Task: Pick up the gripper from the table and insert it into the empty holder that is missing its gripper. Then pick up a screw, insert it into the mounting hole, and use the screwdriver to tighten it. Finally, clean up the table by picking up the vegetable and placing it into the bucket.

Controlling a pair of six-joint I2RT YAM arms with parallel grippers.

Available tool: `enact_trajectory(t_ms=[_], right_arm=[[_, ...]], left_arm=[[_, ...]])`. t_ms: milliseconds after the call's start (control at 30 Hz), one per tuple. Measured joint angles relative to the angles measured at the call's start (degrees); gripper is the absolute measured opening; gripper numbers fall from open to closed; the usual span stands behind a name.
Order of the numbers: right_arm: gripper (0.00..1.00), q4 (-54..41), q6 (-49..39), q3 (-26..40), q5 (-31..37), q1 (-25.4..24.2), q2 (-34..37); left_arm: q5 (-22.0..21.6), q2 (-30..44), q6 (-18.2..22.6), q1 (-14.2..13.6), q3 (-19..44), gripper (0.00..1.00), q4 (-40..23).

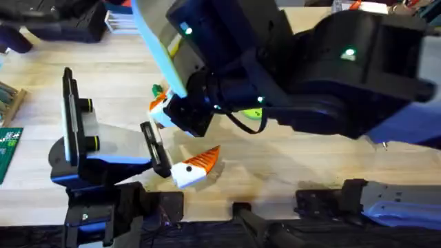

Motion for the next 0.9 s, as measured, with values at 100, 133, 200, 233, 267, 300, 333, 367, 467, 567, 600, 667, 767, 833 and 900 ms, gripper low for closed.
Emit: enact_trajectory(t_ms=[100,133,200,233,267,300,333,367,467,567,600,667,767,833,900], right_arm=[[0.007,-0.04,-0.59,0.00,-0.16,-0.01,1.06],[0.007,-0.02,-0.64,0.00,-0.16,-0.02,1.39],[0.007,-0.02,-1.08,0.00,-0.17,0.00,2.09],[0.007,0.01,-1.40,0.00,-0.16,0.00,2.32],[0.007,0.03,-1.48,0.00,-0.16,-0.02,2.47],[0.007,0.17,-1.65,0.00,-0.16,-0.02,2.50],[0.007,0.16,-1.76,0.00,-0.16,-0.02,2.49],[0.007,0.20,-1.87,0.00,-0.16,-0.02,2.49],[0.007,0.18,-2.29,0.00,-0.16,-0.02,2.49],[0.007,0.18,-2.33,0.00,-0.04,-0.02,2.49],[0.007,0.18,-2.33,0.00,0.22,0.00,2.49],[0.007,0.20,-2.48,0.00,0.92,-0.02,2.49],[0.007,0.38,-2.50,0.00,1.41,-0.02,2.49],[0.007,0.45,-2.50,0.00,1.57,-0.02,2.49],[0.007,0.55,-2.50,0.00,1.59,-0.02,2.49]], left_arm=[[0.01,0.00,0.00,0.00,0.00,0.985,0.00],[0.01,0.00,0.00,0.00,0.00,0.985,0.00],[0.01,-0.01,0.00,0.00,0.00,0.985,0.00],[0.01,0.00,0.00,0.00,0.00,0.985,0.00],[0.01,0.00,-0.02,0.00,0.00,0.985,0.00],[0.00,0.00,-0.02,0.00,0.00,0.985,0.00],[0.01,0.00,0.00,0.00,0.00,0.985,0.00],[0.01,0.00,0.00,0.00,0.00,0.985,0.00],[0.01,0.00,0.00,0.00,0.00,0.985,0.00],[0.01,0.00,0.00,0.00,0.00,0.985,0.00],[0.01,0.00,0.00,0.00,0.00,0.985,0.00],[0.01,-0.01,0.00,0.00,0.00,0.985,0.00],[0.01,-0.01,0.00,0.00,0.00,0.985,0.00],[0.01,0.00,0.00,0.00,0.00,0.985,0.00],[0.01,0.00,0.00,0.00,0.00,0.985,0.00]])
